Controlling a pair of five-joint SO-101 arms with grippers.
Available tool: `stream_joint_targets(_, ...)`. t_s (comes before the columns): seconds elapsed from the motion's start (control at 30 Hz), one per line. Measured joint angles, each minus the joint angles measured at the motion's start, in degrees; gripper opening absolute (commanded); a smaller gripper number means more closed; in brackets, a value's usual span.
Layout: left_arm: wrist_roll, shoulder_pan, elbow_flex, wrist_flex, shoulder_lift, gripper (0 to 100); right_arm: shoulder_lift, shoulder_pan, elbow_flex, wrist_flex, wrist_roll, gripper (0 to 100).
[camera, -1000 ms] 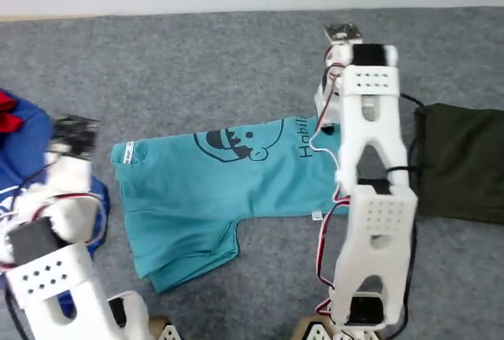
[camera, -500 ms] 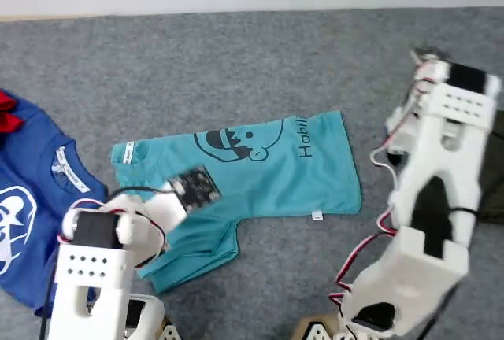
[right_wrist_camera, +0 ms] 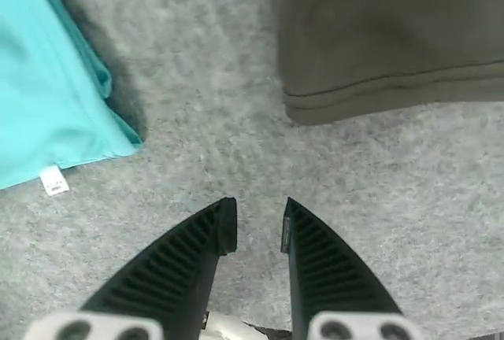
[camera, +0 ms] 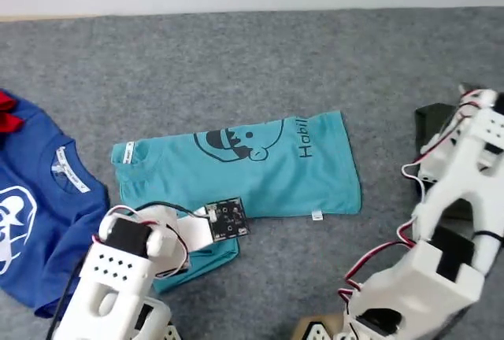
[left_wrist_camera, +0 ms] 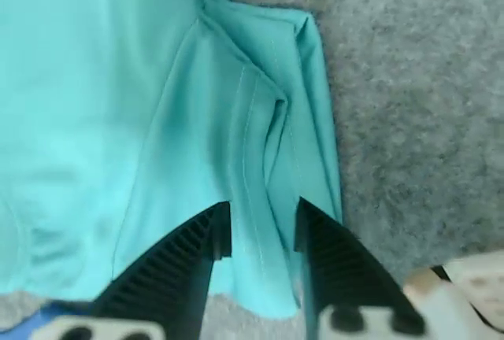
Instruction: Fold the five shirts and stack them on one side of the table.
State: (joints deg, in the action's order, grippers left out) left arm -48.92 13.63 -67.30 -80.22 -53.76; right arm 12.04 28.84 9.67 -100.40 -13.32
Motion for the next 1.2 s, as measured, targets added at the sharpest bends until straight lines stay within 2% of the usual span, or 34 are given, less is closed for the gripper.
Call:
stream_joint_targets(0.33,0.0,0.5,-2.0,3.6,1.1,17,0.0,1.8,-0.3,0.0,0.0,10.6)
stream_joint_targets(0.53,0.0,0.5,6.4,-1.2,14.2,15,0.0,1.8,-0.3,0.0,0.0,10.6)
stream_joint_targets(0.7,0.0,0.5,11.9,-1.5,23.2,15,0.0,1.8,-0.3,0.0,0.0,10.6)
stream_joint_targets(1.03,0.1,0.5,10.4,6.9,33.9,16,0.0,1.8,-0.3,0.0,0.0,10.6)
stream_joint_targets(1.2,1.2,0.5,10.7,8.5,39.3,16,0.0,1.8,-0.3,0.0,0.0,10.6)
